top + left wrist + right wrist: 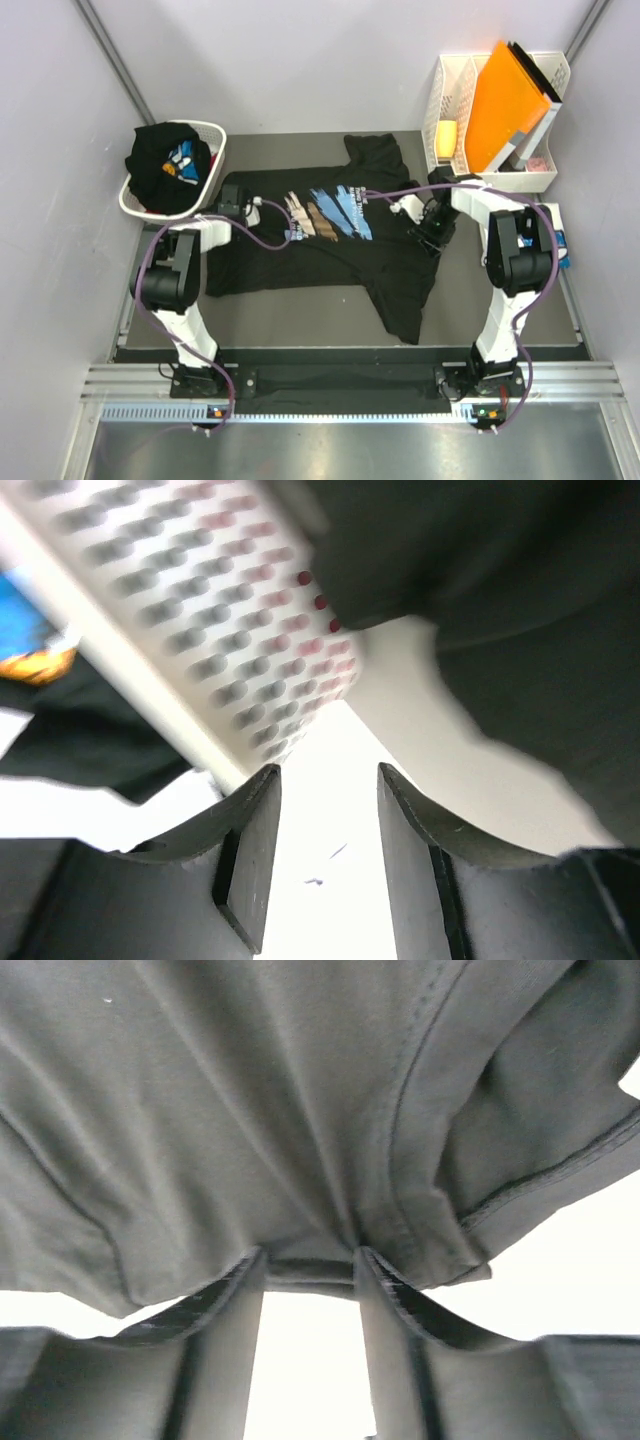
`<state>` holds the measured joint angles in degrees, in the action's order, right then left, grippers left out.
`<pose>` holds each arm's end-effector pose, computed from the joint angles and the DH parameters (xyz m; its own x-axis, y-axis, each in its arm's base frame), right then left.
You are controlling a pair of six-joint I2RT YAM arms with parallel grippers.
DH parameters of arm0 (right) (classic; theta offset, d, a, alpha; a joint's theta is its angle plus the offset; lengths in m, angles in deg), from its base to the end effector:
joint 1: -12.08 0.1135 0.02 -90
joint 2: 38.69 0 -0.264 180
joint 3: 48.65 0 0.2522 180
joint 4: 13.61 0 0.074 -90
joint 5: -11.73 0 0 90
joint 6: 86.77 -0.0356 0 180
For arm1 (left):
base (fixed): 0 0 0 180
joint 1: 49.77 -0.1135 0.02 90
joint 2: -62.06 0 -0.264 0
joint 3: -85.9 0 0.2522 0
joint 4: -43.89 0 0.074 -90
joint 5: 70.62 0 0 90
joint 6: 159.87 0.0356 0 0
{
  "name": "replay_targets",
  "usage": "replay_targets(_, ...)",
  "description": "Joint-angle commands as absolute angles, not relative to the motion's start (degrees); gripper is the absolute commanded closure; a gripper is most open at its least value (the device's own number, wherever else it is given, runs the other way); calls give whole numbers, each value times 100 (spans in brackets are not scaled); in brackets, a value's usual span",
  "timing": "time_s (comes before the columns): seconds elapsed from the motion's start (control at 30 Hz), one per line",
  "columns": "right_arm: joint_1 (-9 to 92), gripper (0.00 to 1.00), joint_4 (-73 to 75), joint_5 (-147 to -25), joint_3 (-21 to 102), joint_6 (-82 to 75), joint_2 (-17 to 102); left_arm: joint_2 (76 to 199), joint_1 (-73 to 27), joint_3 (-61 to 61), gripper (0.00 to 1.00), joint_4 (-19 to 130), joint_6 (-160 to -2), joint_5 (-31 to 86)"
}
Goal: Fold and stack the t-shirts
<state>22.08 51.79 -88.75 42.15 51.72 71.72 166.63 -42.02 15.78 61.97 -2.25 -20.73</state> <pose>0.3525 0.0687 0.1677 -0.5107 -0.8378 -0.1933 -0.8582 0.5104 0.0550 0.3558 -0.0253 0.1460 -0.5632 0.7904 0.2412 0.6186 0.2097 0.7572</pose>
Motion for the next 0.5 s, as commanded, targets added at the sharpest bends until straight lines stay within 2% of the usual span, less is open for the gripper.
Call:
replay_targets(0.0, 2202, 54, 5446, -9275, 4526, 5060, 6670, 15848, -4178, 1062, 54, 6623, -543, -1816)
replay_targets(0.1, 2202, 54, 5762, -9749, 4825, 4946, 6450, 15418, -4107, 684, 70, 7658, -947, -1019)
replay_targets(0.13, 2202, 60, 5877, -9899, 4895, 4946, 6415, 15182, -4072, 614, 88, 7872, -1010, -762)
replay_targets(0.2, 2210, 70, 6219, -10250, 5054, 4972, 6353, 14978, -3985, 604, 100, 8522, -1028, -182)
replay_targets(0.23, 2228, 87, 6290, -10305, 5063, 4998, 6353, 14751, -3949, 787, 100, 8768, -1054, 194)
replay_targets(0.3, 2237, 99, 6387, -10297, 4958, 5086, 6361, 14548, -3879, 1051, 100, 8972, -897, 583)
replay_targets(0.47, 2254, 100, 6229, -10060, 4518, 5139, 6467, 14099, -3668, 1799, 100, 9587, -755, 1190)
